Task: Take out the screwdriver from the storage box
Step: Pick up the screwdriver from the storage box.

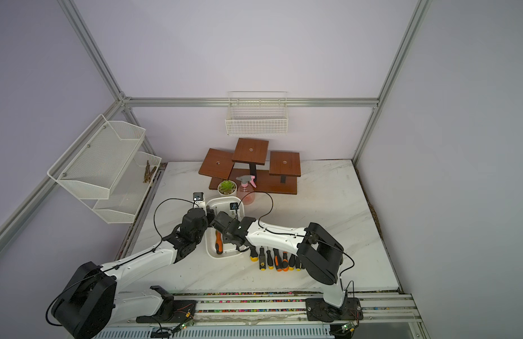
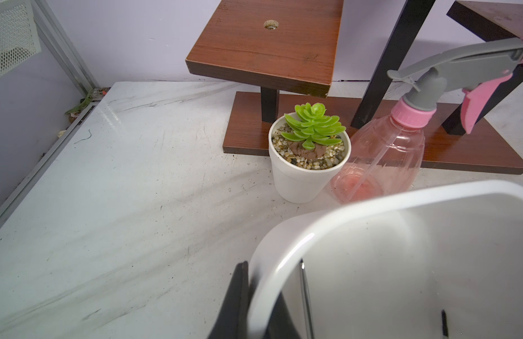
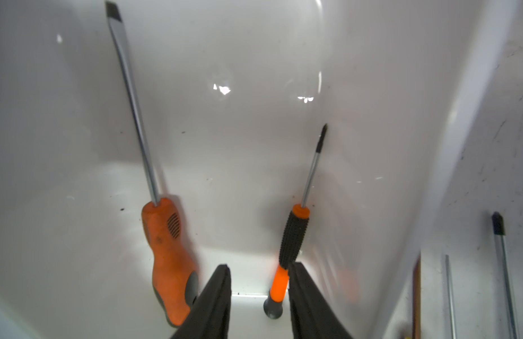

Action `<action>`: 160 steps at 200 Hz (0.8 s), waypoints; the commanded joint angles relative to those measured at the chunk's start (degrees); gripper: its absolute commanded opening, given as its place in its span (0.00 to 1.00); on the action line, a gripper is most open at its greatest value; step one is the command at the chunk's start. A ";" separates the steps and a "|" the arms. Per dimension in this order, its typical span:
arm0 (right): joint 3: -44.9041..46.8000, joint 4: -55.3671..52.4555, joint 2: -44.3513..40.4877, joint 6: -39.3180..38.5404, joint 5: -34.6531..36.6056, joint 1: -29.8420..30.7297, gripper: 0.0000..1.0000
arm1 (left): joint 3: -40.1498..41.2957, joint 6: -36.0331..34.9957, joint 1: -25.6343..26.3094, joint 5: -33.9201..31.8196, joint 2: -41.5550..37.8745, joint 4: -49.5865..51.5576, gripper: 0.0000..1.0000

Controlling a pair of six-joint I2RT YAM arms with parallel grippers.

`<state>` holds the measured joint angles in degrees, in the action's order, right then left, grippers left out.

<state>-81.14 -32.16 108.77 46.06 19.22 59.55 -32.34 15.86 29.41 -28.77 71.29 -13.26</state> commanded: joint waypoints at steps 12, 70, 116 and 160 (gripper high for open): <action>1.41 3.29 0.94 2.19 -0.35 -1.22 0.38 | -0.62 -1.03 0.36 -1.11 -0.65 -2.99 0.00; 2.78 6.17 3.94 3.98 -3.48 -3.76 0.38 | -0.31 -1.00 0.36 -1.28 -0.95 -2.96 0.00; 3.93 6.87 4.50 5.30 -4.30 -4.97 0.39 | -0.53 -1.00 0.30 -1.37 -0.64 -2.92 0.00; 4.19 5.50 6.09 5.30 -5.06 -5.41 0.40 | -0.54 -1.00 0.30 -1.51 -0.68 -2.90 0.00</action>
<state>-79.07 -24.12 111.74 50.24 14.09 55.86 -32.34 15.62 29.41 -30.44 71.31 -12.80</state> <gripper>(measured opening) 0.395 0.088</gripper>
